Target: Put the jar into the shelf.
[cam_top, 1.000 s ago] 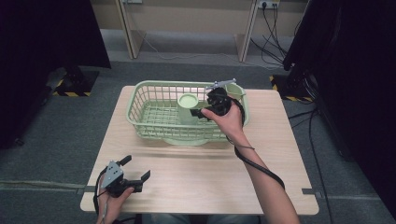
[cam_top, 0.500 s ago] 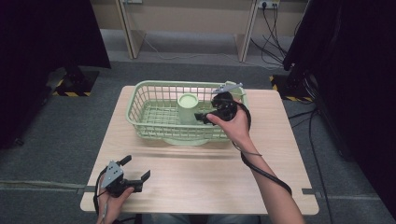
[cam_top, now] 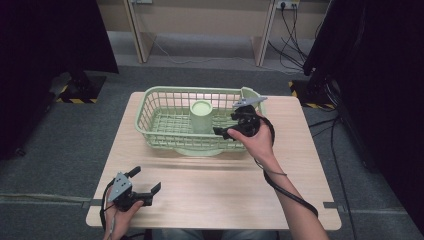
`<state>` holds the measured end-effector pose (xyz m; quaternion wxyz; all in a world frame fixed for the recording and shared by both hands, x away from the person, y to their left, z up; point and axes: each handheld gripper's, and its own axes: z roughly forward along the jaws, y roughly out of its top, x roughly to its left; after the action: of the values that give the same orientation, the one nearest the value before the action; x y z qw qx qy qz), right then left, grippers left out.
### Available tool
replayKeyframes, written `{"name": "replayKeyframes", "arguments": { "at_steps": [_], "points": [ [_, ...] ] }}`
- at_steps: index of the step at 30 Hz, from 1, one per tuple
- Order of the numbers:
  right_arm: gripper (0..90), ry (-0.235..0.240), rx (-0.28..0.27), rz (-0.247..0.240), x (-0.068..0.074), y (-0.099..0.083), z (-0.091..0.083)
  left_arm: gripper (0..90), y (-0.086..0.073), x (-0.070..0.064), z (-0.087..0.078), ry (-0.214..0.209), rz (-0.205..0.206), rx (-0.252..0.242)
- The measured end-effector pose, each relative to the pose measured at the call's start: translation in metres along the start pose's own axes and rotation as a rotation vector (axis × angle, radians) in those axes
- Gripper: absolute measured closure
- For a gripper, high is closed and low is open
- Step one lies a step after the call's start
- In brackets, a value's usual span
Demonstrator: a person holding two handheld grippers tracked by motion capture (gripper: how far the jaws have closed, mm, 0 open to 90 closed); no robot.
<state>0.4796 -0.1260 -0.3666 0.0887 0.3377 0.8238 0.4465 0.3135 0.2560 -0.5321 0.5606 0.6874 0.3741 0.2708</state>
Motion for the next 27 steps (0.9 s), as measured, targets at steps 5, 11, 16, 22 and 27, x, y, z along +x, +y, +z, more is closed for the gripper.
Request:
{"name": "replayKeyframes", "arguments": {
  "at_steps": [5,11,16,22,27],
  "points": [
    [4.6,-0.002,-0.008,0.0,0.0,-0.008,-0.007,0.8,0.0,0.0,0.0,0.001,0.0,0.0],
    [4.6,-0.007,-0.012,0.0,0.0,-0.017,-0.013,0.8,0.0,0.0,0.0,0.002,0.0,0.001],
    [4.6,-0.009,-0.015,-0.003,0.001,-0.023,-0.017,0.8,0.0,0.0,0.0,0.002,0.0,0.001],
    [4.6,-0.009,-0.021,0.002,0.002,-0.032,-0.022,0.8,0.0,0.0,0.0,0.002,-0.002,-0.001],
    [4.6,-0.009,-0.024,0.007,0.002,-0.042,-0.024,0.8,0.0,0.0,0.0,0.003,0.001,0.002]
  ]
}}
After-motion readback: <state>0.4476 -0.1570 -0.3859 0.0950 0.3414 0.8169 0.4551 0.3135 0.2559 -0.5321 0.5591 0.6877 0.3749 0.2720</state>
